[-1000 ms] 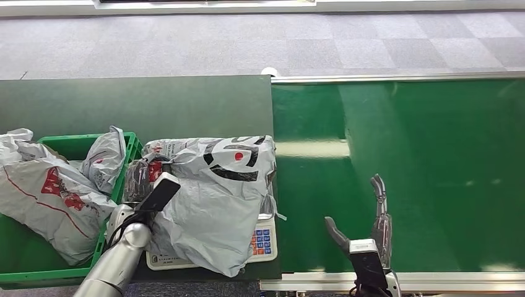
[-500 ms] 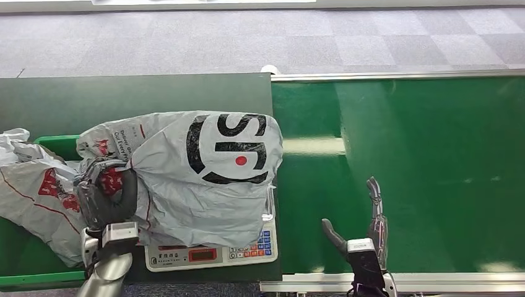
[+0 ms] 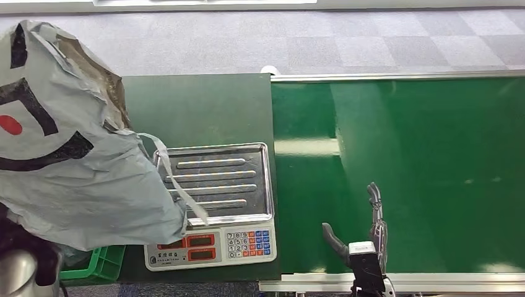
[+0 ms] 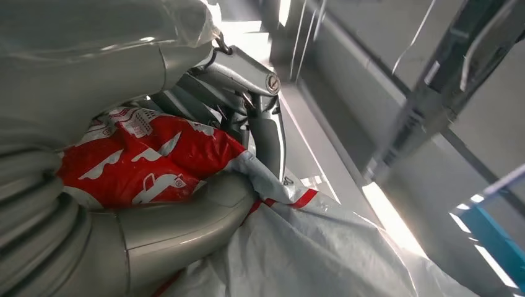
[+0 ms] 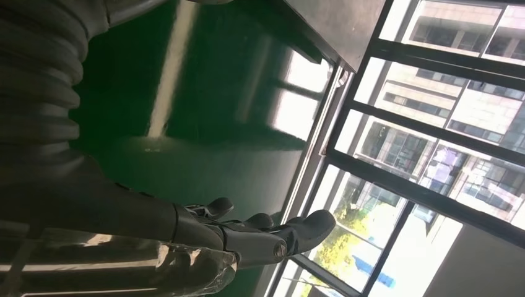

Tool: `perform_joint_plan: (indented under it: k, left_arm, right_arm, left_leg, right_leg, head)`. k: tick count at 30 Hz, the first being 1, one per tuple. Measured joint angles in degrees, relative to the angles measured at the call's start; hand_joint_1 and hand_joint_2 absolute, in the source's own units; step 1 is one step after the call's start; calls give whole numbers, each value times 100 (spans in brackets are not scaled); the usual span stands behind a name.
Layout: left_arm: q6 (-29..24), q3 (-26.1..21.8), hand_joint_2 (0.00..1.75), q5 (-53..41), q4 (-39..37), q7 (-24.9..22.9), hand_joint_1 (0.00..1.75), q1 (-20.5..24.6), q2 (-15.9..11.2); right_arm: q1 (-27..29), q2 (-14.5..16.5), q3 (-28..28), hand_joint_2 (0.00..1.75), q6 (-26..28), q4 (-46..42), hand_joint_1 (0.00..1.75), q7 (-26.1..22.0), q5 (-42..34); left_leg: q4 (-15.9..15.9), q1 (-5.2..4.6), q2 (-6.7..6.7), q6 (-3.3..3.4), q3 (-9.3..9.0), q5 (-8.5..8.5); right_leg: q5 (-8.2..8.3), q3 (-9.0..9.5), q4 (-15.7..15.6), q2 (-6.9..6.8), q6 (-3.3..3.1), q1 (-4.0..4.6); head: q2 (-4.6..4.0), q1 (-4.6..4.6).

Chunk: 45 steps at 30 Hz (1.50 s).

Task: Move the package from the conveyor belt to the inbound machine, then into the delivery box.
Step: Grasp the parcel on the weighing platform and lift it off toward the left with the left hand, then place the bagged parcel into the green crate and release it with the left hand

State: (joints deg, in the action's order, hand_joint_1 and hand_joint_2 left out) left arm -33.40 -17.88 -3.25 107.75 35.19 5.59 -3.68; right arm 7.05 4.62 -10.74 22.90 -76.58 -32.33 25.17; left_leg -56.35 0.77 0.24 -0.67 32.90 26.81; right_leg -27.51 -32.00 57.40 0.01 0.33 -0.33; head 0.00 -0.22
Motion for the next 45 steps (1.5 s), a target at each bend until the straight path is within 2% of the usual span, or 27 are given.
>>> perform_joint_plan:
  k: [3,7,9,12,15,17,19,21,27,37,45]
  left_arm:
    - [277,-1002,175,-34,-553,-275,173,232,-374]
    - [425,-1885,175,-135,-1655,-491,169,610,-882]
    - [451,-2167,175,-195,-2252,-533,164,824,-1110]
    - [457,-2443,175,-323,-3131,-553,144,1123,-1417]
    - [442,-2639,175,-395,-3869,-525,131,1330,-1630]
    - [432,-2738,175,-412,-4238,-510,94,1397,-1709]
    - [426,-2818,175,-421,-4521,-508,30,1432,-1750]
    - [442,-2882,175,-428,-4742,-519,0,1458,-1771]
    - [529,-2993,175,-413,-5121,-554,0,1571,-1820]
    - [627,-3075,175,-266,-5280,-518,0,1656,-1831]
    - [1194,-3267,175,716,-4618,-132,0,1461,-1535]
  right_arm:
    - [5,36,-3,175,-85,1,0,64,43]
    - [4,102,3,175,-204,-1,0,130,147]
    - [4,134,8,175,-260,-1,0,156,199]
    - [4,179,20,175,-336,-2,0,163,270]
    - [4,211,34,175,-387,-3,0,164,323]
    - [3,229,51,175,-412,-2,0,164,346]
    - [2,247,75,175,-441,-2,0,164,360]
    - [-2,264,97,175,-471,-2,0,164,364]
    - [-13,298,134,175,-512,-2,0,168,392]
    - [-54,343,175,175,-567,-2,0,200,458]
    - [-116,376,199,175,-774,-2,0,250,379]
  left_leg:
    - [1,0,7,-2,1,1]
    - [1,0,8,-3,1,1]
    - [1,0,6,-3,2,1]
    - [1,-1,6,-3,2,1]
    - [1,-1,7,-3,2,1]
    - [1,-1,7,-4,2,2]
    - [1,-1,7,-4,2,2]
    - [1,-1,7,-5,3,3]
    - [1,-1,6,-5,3,3]
    - [1,-1,6,-5,3,3]
    - [1,-1,6,-6,3,4]
  right_leg:
    - [-2,-4,2,1,-3,0]
    - [-3,-7,2,1,-5,0]
    - [-3,-7,2,1,-5,0]
    - [-3,-5,2,1,-5,-1]
    - [-3,-5,2,2,-5,-1]
    - [-3,-6,2,2,-5,-1]
    - [-3,-6,2,1,-5,-1]
    - [-3,-6,2,1,-5,-1]
    - [-3,-5,2,0,-5,-1]
    - [-3,-6,2,1,-5,-1]
    - [-3,-6,2,1,-5,-1]
  head:
    - [0,1]
    - [0,1]
    - [0,2]
    - [0,2]
    - [0,2]
    - [0,2]
    - [0,2]
    - [0,3]
    - [0,3]
    - [0,3]
    - [0,3]
